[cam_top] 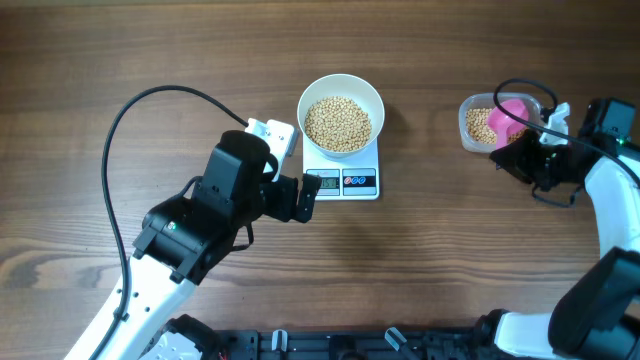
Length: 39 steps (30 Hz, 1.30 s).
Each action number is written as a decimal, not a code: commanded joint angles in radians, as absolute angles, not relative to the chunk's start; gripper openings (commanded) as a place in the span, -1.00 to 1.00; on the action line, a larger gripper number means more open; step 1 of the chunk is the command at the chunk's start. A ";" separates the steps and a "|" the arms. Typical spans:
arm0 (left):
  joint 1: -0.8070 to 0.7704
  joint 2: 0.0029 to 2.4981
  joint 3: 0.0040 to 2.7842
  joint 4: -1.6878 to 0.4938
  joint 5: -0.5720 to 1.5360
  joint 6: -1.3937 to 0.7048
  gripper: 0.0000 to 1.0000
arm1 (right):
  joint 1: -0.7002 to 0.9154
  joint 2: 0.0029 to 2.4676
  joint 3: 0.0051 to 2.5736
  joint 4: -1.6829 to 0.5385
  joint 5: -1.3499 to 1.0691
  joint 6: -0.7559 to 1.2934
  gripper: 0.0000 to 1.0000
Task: Scoop item into bowl and weigh 150g on scale
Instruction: 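Lift the scoop and carry it left over the white bowl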
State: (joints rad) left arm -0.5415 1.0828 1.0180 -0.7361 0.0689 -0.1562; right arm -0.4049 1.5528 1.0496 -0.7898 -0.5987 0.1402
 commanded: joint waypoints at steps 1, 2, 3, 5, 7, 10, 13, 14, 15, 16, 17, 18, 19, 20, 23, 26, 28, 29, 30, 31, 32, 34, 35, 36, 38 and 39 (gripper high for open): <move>-0.538 1.087 1.023 -0.733 0.077 -0.165 1.00 | -0.407 1.478 1.076 -0.801 -0.616 0.130 -0.91; -0.538 1.087 1.023 -0.733 0.077 -0.165 1.00 | -0.407 1.457 1.076 -0.802 -0.616 0.127 -0.91; -0.538 1.087 1.023 -0.733 0.077 -0.166 1.00 | -0.407 1.441 1.076 -0.801 -0.616 0.123 -0.91; -0.538 1.087 1.023 -0.733 0.077 -0.165 1.00 | -0.406 1.393 1.076 -0.798 -0.641 0.100 -0.91; -0.538 1.087 1.023 -0.733 0.077 -0.166 1.00 | -0.390 1.356 1.076 -0.766 -0.705 0.087 -0.91; -0.538 1.087 1.023 -0.733 0.077 -0.165 1.00 | -0.301 1.323 1.081 -0.662 -0.723 0.077 -0.91; -0.538 1.087 1.023 -0.733 0.077 -0.166 1.00 | -0.143 1.320 1.109 -0.552 -0.722 0.050 -0.91; -0.538 1.087 1.023 -0.733 0.077 -0.165 1.00 | -0.092 1.320 1.120 -0.529 -0.707 0.027 -0.91; -0.538 1.087 1.023 -0.733 0.077 -0.165 1.00 | -0.015 1.322 1.140 -0.515 -0.645 -0.006 -0.91; -0.538 1.087 1.023 -0.733 0.077 -0.165 1.00 | 0.046 1.328 1.158 -0.517 -0.579 -0.039 -0.91; -0.538 1.087 1.023 -0.733 0.077 -0.165 1.00 | 0.098 1.336 1.172 -0.521 -0.536 -0.072 -0.92; -0.538 1.087 1.023 -0.733 0.077 -0.166 1.00 | 0.129 1.343 1.179 -0.524 -0.522 -0.091 -0.92; -0.538 1.087 1.023 -0.733 0.077 -0.165 1.00 | 0.157 1.352 1.185 -0.526 -0.520 -0.108 -0.92; -0.538 1.087 1.023 -0.733 0.077 -0.165 1.00 | 0.184 1.367 1.194 -0.529 -0.520 -0.113 -0.92; -0.538 1.087 1.023 -0.733 0.077 -0.165 1.00 | 0.219 1.430 1.244 -0.567 -0.519 -0.144 -0.92; -0.538 1.087 1.023 -0.733 0.077 -0.165 1.00 | 0.231 1.536 1.370 -0.734 -0.498 -0.226 -0.92; -0.538 1.087 1.023 -0.733 0.077 -0.166 1.00 | 0.237 1.613 1.465 -0.842 -0.434 -0.236 -0.92; -0.538 1.087 1.023 -0.733 0.077 -0.165 1.00 | 0.237 1.645 1.514 -0.882 -0.416 -0.237 -0.92; -0.538 1.087 1.023 -0.733 0.077 -0.165 1.00 | 0.237 1.672 1.557 -0.910 -0.415 -0.235 -0.92; -0.538 1.087 1.023 -0.733 0.077 -0.165 1.00 | 0.239 1.690 1.591 -0.933 -0.416 -0.234 -0.92; -0.538 1.087 1.023 -0.733 0.077 -0.165 1.00 | 0.241 1.707 1.628 -0.962 -0.417 -0.236 -0.92; -0.538 1.087 1.023 -0.733 0.077 -0.166 1.00 | 0.250 1.727 1.666 -1.010 -0.413 -0.239 -0.92; -0.538 1.087 1.023 -0.733 0.077 -0.165 1.00 | 0.256 1.732 1.668 -1.035 -0.414 -0.249 -0.92; -0.538 1.087 1.023 -0.733 0.077 -0.165 1.00 | 0.264 1.743 1.668 -1.077 -0.410 -0.274 -0.92; -0.538 1.087 1.023 -0.733 0.077 -0.165 1.00 | 0.275 1.758 1.668 -1.113 -0.393 -0.297 -0.92; -0.538 1.087 1.023 -0.733 0.077 -0.165 1.00 | 0.280 1.761 1.667 -1.117 -0.380 -0.296 -0.91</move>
State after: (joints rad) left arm -0.5415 1.0828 1.0180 -0.7361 0.0689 -0.1562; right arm 0.2604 1.7199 1.6512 -1.1023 -0.4164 -0.2493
